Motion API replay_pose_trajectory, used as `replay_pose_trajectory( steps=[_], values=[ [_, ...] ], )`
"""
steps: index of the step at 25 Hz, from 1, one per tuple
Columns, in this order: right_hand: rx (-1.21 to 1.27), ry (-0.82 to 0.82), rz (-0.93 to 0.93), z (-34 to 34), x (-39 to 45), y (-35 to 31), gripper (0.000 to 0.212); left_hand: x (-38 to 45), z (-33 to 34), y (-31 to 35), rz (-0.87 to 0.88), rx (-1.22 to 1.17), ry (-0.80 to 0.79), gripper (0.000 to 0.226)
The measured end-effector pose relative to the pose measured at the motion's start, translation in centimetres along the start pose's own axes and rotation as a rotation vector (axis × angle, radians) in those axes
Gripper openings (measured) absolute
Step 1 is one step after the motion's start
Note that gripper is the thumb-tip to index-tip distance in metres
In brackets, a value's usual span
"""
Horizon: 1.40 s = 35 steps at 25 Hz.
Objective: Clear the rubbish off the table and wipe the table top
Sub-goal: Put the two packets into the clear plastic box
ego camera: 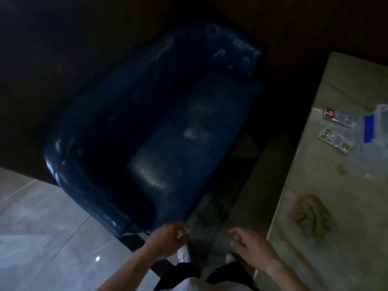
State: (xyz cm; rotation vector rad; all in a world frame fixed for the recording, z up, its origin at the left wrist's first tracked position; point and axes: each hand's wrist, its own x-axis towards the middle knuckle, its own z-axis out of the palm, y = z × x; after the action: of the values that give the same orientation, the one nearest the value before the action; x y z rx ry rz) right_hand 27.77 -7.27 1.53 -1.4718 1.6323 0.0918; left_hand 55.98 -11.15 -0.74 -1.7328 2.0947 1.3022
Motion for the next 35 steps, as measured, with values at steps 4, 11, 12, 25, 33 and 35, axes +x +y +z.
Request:
replay_pose_trajectory(
  steps=[4, 11, 12, 25, 33, 35],
  values=[
    [0.009, 0.004, 0.059, -1.5, 1.3, -1.0, 0.033, 2.9, -2.4, 0.0, 0.061, 0.117, -0.092, 0.036],
    [0.058, 0.076, 0.161, -6.4, 4.3, 3.0, 0.037, 12.6, -6.7, 6.1, 0.176, 0.345, -0.251, 0.042],
    [0.078, 0.089, 0.168, -7.3, 5.2, 4.0, 0.037, 14.4, -7.3, 7.3, 0.185, 0.373, -0.26, 0.043],
    [0.329, 0.255, 0.201, -18.8, 13.9, 11.1, 0.042, 32.4, -13.0, 25.6, 0.333, 0.69, -0.395, 0.045],
    [0.441, 0.442, 0.34, -25.9, 16.4, 15.0, 0.041, 42.9, -14.5, 33.2, 0.45, 0.771, -0.469, 0.047],
    [0.473, 0.491, 0.389, -27.6, 17.1, 15.9, 0.04, 46.1, -14.8, 35.3, 0.496, 0.793, -0.511, 0.047]
  ],
)
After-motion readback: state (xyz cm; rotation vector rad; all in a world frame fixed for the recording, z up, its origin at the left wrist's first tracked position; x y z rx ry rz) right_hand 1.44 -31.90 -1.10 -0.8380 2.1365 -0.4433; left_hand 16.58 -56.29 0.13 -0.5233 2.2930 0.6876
